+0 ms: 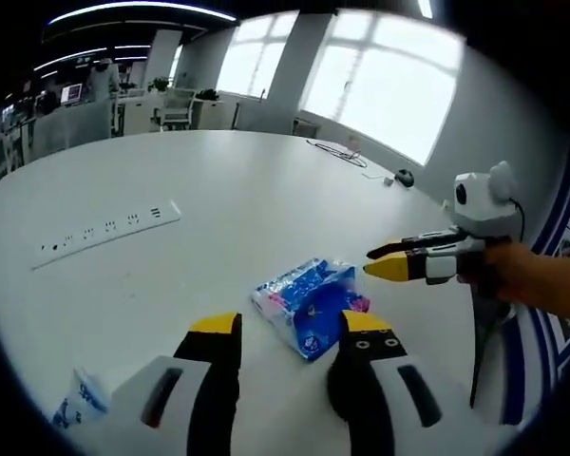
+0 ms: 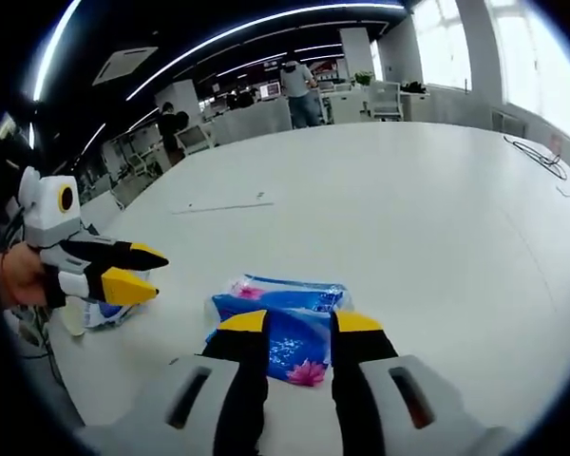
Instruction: Arrange the tabletop items into an orderly group along one side of the table until the central work area is clear of visible clutter.
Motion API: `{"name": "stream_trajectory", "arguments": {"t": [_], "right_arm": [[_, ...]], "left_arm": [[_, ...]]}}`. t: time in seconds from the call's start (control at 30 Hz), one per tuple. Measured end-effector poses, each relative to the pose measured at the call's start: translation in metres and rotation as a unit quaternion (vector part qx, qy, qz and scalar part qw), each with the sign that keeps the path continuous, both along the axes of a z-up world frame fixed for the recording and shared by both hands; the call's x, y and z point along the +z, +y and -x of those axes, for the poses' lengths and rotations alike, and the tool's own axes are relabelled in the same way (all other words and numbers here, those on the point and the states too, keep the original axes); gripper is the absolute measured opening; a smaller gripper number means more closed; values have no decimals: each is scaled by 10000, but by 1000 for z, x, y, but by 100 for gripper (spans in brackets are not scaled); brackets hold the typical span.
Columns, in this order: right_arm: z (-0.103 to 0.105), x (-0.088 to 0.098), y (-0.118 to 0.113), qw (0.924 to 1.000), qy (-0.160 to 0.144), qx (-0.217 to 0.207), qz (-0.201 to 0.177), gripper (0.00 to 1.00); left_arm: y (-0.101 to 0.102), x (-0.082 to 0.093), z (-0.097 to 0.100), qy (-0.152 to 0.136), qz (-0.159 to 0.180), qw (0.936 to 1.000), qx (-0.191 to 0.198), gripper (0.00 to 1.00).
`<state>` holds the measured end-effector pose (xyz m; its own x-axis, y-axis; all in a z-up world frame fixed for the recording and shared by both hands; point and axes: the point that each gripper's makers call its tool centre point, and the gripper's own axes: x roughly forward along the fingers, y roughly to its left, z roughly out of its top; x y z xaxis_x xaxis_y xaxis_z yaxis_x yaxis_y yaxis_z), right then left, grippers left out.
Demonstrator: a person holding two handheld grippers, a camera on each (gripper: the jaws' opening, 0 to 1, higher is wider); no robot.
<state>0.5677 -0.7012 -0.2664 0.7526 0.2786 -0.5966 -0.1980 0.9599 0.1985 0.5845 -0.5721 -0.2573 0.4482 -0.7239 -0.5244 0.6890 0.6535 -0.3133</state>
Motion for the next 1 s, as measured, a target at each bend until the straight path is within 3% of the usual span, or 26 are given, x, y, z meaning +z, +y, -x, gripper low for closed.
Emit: {"name": "stream_trajectory", "arguments": {"t": [0.4, 1.0], "right_arm": [[11, 25, 17, 9998, -149, 153, 43, 32], [31, 68, 65, 9980, -419, 466, -40, 39]], "left_arm": [[24, 20, 8, -108, 112, 9999, 71, 50], [85, 62, 16, -292, 204, 9988, 335, 57]]}}
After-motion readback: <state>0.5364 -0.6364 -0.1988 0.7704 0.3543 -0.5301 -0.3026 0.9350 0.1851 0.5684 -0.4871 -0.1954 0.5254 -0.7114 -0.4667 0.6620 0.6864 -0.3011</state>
